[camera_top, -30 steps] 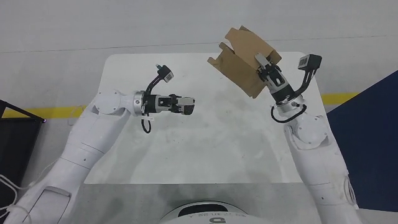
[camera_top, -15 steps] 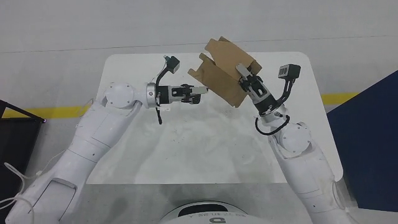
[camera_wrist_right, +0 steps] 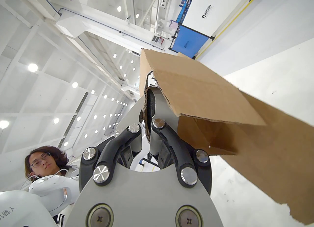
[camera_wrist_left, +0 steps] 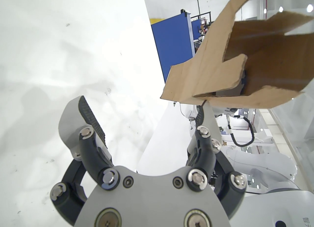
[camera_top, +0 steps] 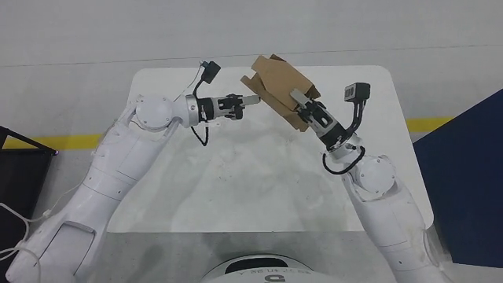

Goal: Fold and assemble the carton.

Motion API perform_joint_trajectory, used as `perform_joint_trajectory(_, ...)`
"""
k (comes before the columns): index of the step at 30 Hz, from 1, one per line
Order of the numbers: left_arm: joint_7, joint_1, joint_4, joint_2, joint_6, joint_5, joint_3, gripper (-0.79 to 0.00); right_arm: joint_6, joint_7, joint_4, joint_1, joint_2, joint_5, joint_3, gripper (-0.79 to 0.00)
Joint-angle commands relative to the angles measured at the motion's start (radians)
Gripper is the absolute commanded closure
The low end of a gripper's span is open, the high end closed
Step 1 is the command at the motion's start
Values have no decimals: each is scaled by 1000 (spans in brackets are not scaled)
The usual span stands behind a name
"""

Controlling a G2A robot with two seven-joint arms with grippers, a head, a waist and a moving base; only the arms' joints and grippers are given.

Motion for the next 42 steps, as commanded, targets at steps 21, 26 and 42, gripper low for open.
perform_joint_trajectory(21,-39,38,-79,-6,-1,26,6,-785,8,-129,116,75,-9,62,14,0)
perform_joint_trajectory(26,-31,-6,-70,-30,20,45,74,-785,-3,-135,111,78,-13,54,-9,0)
perform_joint_trajectory(42,93,-136,22,-83,173,153,145,-785,118,53,21,-6,-1,256,41,0)
